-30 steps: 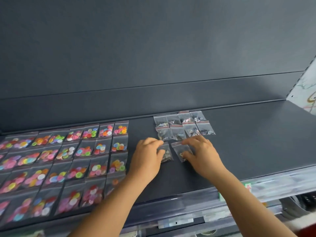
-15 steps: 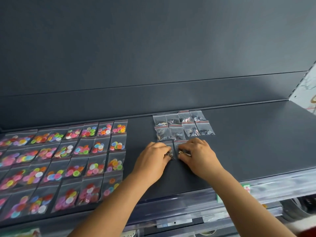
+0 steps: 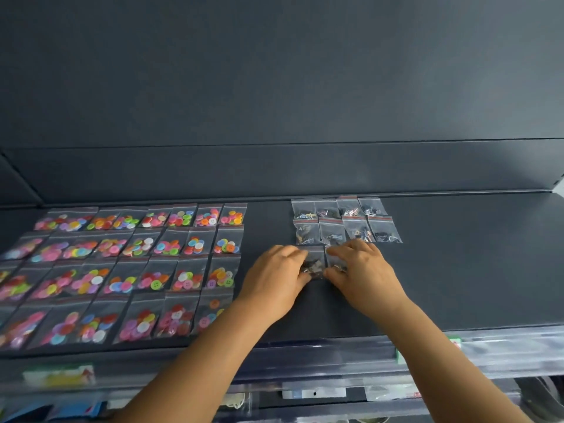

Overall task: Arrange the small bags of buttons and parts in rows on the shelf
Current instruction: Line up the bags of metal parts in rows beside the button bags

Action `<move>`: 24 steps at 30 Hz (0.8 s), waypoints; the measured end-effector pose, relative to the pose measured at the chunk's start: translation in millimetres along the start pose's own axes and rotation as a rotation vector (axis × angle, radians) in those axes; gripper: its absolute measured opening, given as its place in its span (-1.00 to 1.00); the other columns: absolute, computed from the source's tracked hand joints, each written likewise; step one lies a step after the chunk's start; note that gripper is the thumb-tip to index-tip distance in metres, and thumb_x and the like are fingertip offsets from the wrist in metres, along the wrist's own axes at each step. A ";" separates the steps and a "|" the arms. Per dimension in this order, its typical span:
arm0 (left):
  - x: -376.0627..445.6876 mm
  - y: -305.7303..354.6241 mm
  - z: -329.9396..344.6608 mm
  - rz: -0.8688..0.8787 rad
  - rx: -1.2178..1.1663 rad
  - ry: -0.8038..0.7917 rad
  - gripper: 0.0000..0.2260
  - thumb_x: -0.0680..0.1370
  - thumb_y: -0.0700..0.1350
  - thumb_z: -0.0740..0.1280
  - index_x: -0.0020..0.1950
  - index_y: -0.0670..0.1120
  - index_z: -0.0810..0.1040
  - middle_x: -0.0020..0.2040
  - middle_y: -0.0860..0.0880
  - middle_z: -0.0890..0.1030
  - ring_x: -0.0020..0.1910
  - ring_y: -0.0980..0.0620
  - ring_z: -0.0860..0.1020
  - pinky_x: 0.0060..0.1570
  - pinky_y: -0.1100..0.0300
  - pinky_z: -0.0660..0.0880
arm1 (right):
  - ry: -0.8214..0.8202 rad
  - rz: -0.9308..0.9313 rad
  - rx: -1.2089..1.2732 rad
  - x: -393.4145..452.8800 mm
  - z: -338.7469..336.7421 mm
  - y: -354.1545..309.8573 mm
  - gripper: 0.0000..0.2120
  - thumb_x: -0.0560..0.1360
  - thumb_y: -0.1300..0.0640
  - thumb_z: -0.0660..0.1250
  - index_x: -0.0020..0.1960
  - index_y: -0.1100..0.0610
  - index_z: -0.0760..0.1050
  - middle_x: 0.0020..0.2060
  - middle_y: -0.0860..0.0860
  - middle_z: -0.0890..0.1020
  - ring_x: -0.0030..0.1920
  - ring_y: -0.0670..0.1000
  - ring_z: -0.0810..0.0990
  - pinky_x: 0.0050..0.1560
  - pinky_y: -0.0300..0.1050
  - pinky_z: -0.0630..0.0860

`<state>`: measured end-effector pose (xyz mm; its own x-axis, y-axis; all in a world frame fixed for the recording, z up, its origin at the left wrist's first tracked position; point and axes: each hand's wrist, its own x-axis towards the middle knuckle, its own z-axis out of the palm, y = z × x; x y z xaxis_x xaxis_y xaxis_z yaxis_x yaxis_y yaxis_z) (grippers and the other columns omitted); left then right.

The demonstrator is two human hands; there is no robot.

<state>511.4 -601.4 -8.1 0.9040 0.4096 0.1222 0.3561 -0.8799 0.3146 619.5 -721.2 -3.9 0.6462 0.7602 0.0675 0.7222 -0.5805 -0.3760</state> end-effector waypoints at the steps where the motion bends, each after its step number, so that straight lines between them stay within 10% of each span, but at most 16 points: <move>1: -3.6 -1.4 -2.9 -0.023 0.018 0.017 -0.56 0.60 0.01 0.23 0.46 -0.04 0.30 0.39 0.03 0.40 0.36 0.04 0.33 0.31 0.17 0.31 | 0.001 -0.025 0.002 -0.2 -0.1 -4.5 -0.59 0.53 -0.04 0.28 0.35 0.00 0.41 0.28 -0.03 0.44 0.30 0.05 0.34 0.21 -0.16 0.34; 24: -220.6 -184.6 -113.8 -0.624 0.127 0.232 -0.47 0.60 0.12 0.14 0.54 0.03 0.10 0.49 0.06 0.24 0.45 0.04 0.20 0.40 0.16 0.19 | -0.167 -0.583 0.039 -21.2 89.8 -272.8 -0.42 0.56 -0.12 0.18 0.51 0.00 0.12 0.47 -0.04 0.24 0.47 0.03 0.15 0.46 -0.08 0.12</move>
<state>219.3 -501.9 14.0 0.4511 0.8786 0.1569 0.8327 -0.4776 0.2803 386.7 -552.8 14.2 0.0970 0.9870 0.1281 0.9338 -0.0457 -0.3547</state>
